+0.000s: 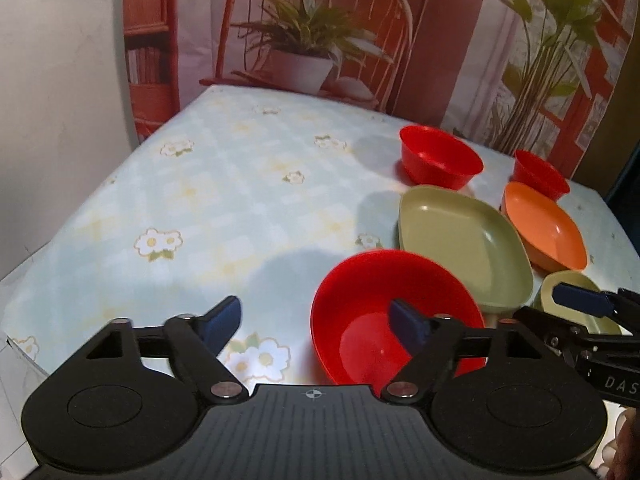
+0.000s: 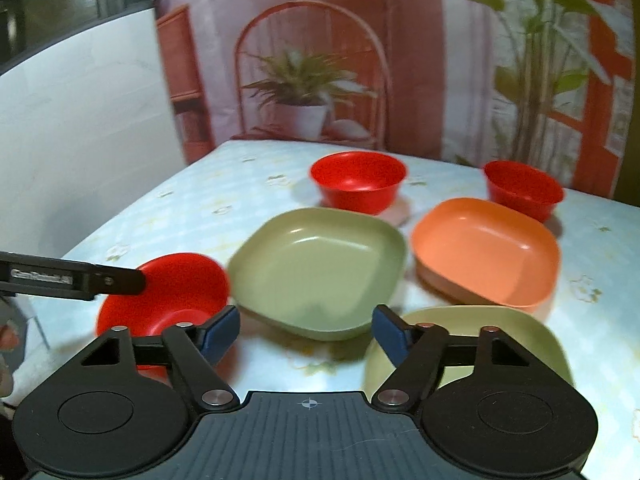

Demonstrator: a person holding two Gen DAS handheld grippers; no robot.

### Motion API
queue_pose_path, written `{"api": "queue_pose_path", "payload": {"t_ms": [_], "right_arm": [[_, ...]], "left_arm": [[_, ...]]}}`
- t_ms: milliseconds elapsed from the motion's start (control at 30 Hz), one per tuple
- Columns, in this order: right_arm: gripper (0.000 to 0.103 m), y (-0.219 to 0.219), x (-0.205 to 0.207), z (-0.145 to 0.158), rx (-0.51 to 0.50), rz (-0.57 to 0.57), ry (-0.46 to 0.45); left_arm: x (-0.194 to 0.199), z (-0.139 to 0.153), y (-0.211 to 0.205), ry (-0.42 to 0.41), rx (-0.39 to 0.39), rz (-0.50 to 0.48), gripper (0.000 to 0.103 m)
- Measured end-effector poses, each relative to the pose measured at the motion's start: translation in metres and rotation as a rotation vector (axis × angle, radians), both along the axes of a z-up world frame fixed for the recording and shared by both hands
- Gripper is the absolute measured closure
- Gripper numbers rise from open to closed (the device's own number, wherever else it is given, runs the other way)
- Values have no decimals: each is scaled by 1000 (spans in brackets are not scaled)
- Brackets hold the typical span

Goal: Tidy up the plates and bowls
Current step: 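Close the left tool on the rim of the large red bowl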

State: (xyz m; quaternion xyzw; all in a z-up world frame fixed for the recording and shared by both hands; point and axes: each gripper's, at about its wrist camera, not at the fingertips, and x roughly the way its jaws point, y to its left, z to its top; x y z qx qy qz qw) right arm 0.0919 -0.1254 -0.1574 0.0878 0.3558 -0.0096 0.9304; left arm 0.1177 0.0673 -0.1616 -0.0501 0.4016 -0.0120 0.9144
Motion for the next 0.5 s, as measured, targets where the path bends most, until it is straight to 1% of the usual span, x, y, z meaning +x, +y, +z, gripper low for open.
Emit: {"api": "queue_pose_path", "payload": {"t_ms": [33, 67, 100, 133, 200, 267, 300, 333, 367, 500], "right_arm": [[40, 1, 1, 0, 6, 9, 2], [42, 1, 2, 0, 11, 15, 6], [50, 2, 3, -1, 18, 23, 7], [58, 2, 4, -1, 27, 32, 10], [61, 4, 5, -3, 43, 50, 17], [64, 5, 5, -4, 61, 70, 18], [67, 7, 5, -4, 70, 79, 18], [67, 8, 4, -4, 78, 89, 18], [67, 10, 4, -4, 83, 99, 18], [67, 14, 6, -6, 101, 126, 22]], "left_arm": [[0, -1, 0, 6, -4, -9, 31], [1, -2, -1, 12, -9, -18, 40], [1, -4, -2, 19, -10, -26, 49], [2, -5, -3, 27, -13, -35, 52], [1, -7, -3, 39, -31, -50, 62], [1, -9, -3, 45, -48, -62, 68], [0, -9, -3, 44, -49, -64, 68], [0, -9, -3, 43, -51, -66, 69], [-1, -9, -3, 42, -53, -69, 74], [-1, -11, -6, 46, -48, -85, 74]]}}
